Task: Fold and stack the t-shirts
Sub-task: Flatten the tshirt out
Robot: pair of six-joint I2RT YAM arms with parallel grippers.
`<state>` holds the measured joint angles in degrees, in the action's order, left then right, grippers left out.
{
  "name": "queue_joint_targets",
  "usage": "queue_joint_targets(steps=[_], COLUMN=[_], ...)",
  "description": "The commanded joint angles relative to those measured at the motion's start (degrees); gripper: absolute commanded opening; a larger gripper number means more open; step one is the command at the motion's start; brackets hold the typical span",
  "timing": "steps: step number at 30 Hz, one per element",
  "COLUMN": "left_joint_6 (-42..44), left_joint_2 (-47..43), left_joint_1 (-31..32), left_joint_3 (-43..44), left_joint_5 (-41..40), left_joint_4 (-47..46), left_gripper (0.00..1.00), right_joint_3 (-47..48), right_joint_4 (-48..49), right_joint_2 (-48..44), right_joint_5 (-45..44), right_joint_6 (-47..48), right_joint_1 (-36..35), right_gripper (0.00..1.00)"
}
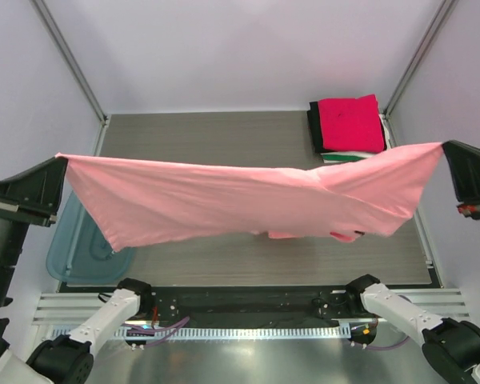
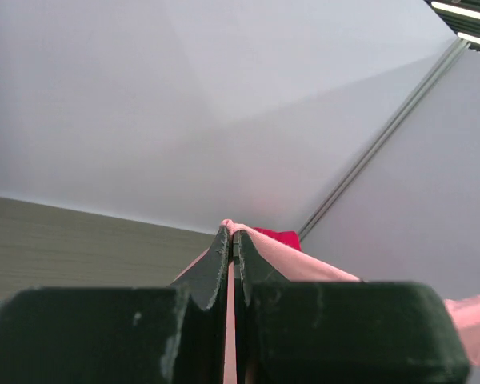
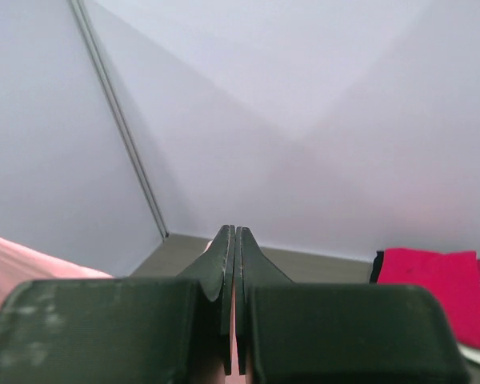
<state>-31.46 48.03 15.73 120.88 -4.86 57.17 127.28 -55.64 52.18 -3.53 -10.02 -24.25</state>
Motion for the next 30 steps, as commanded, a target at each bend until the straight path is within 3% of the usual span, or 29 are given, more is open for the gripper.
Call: queue_joint_targets(steps=[1,7,12,15,18,21,23,26,27,28,30], left_joint_6=[0.2,-0.4,1.9,2.5,2.0,1.6,1.9,2.6,2.7,2.8,2.6], left_joint_2=[0.8,5.3,9.2,13.0,20.8,31.7,37.4,49.1,51.3,54.9,56.7], left_joint_1=[-0.3,-0.3,-0.2,-0.7,-4.7,-9.8,-11.9,-14.1,-14.6,-14.7,-14.7], left_joint_3=[0.3,-4.2,-21.7,-31.0,-35.4,-36.4,-35.2,-29.4,-27.9,-24.9,-23.5], left_joint_5=[0.8,-5.5,-7.8,-10.4,-8.0,-5.2,-2.3,0.1,0.8,1.4,3.7], left_joint_4=[-2.3,-1.2,-10.0,-17.5,-21.6,-24.5,-25.2,-22.8,-21.8,-19.7,-17.8], left_gripper=[0.00,0.02,0.03,0.05,0.09,0.12,0.20,0.33,0.38,0.48,0.52], right_joint_3=[1.6,-2.3,-11.0,-14.0,-16.5,-14.7,-11.4,-0.9,3.5,4.6,1.4], right_joint_4=[0.4,2.6,11.7,17.0,23.7,29.1,29.6,24.6,23.2,21.0,21.0], right_joint_2=[1.3,10.8,20.1,29.4,38.9,49.6,56.0,67.1,68.8,70.7,69.6], right_joint_5=[-1.1,-10.6,-16.1,-9.9,-3.1,-0.8,-0.3,1.0,1.2,1.3,1.7], right_joint_6=[2.6,5.9,9.1,9.1,6.0,4.2,3.4,2.9,2.6,1.5,0.4], right_joint_1=[0.1,-3.5,-3.3,2.3,8.6,11.5,12.2,12.7,12.7,12.8,12.6], right_gripper=[0.01,0.01,0.01,0.01,0.01,0.01,0.01,0.46,0.67,0.70,0.73])
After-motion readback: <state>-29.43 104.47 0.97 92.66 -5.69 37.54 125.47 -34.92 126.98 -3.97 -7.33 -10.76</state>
